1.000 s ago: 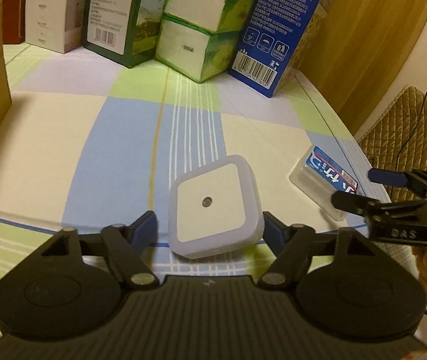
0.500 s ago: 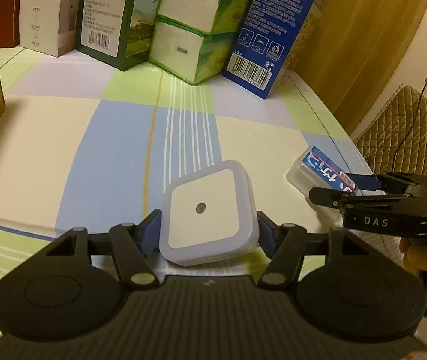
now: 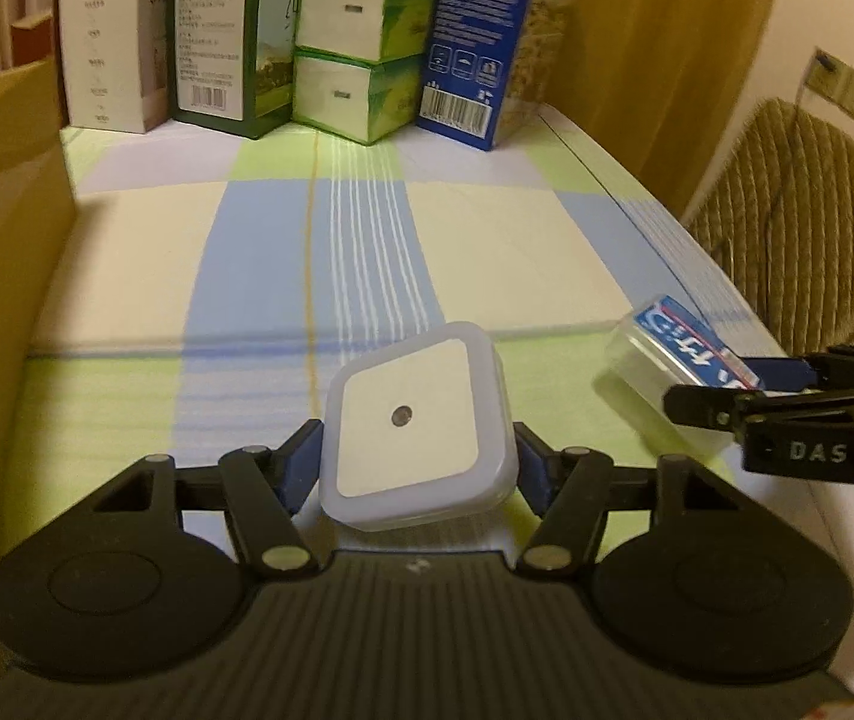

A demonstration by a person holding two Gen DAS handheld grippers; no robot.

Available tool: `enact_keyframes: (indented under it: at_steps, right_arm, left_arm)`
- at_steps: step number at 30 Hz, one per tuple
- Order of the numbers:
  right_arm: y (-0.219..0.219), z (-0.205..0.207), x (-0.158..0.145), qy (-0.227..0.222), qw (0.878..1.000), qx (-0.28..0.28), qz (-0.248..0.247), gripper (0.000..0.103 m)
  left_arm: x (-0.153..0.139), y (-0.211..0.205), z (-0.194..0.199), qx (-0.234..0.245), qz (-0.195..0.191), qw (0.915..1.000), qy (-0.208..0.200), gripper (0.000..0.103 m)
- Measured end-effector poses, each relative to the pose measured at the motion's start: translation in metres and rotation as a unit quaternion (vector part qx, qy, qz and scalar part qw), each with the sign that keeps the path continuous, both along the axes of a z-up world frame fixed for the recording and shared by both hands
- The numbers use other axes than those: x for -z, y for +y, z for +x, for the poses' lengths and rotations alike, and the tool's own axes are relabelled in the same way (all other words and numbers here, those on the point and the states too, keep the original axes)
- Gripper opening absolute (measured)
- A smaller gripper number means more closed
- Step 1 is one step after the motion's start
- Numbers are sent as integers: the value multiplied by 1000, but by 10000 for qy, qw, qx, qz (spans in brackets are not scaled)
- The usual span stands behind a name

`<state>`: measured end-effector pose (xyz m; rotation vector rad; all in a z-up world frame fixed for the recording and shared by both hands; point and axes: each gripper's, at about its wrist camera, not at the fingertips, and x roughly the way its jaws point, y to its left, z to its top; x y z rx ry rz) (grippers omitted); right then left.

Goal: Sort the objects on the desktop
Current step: 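Grasp the white night-light with the left tool while the right tool grasps the clear plastic box, then lift the night-light and plastic box off the table with both tools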

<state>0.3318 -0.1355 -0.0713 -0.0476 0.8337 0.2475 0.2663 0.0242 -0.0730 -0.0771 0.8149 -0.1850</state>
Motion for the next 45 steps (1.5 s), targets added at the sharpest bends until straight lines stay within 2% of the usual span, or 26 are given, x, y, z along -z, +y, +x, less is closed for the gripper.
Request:
enact_keyframes:
  at_steps: [8,14,19,24,34,45]
  right_arm:
    - [10,-105,-1,150,9991,403,53,57]
    - [18,-145,7,136,9985,531,-9,57]
    - [23,-152,14,109,9993,335,-128,58]
    - [20,-147,19,142,9995,281,-61,71]
    - [21,-142,27,160,9998,146,-33,71]
    - [23,-140,26,166,9997,169,2,71]
  left_arm:
    - [-7,5,-98,196,536,9984,-50,61]
    - [-3,1,-139,336,696,9970,-27,61]
    - [2,0,-152,343,709,9969,-21,61]
    - [4,1,-153,345,686,9970,-44,61]
    - [6,4,-153,270,528,9982,-108,61]
    - [10,9,-152,180,387,9991,4,60]
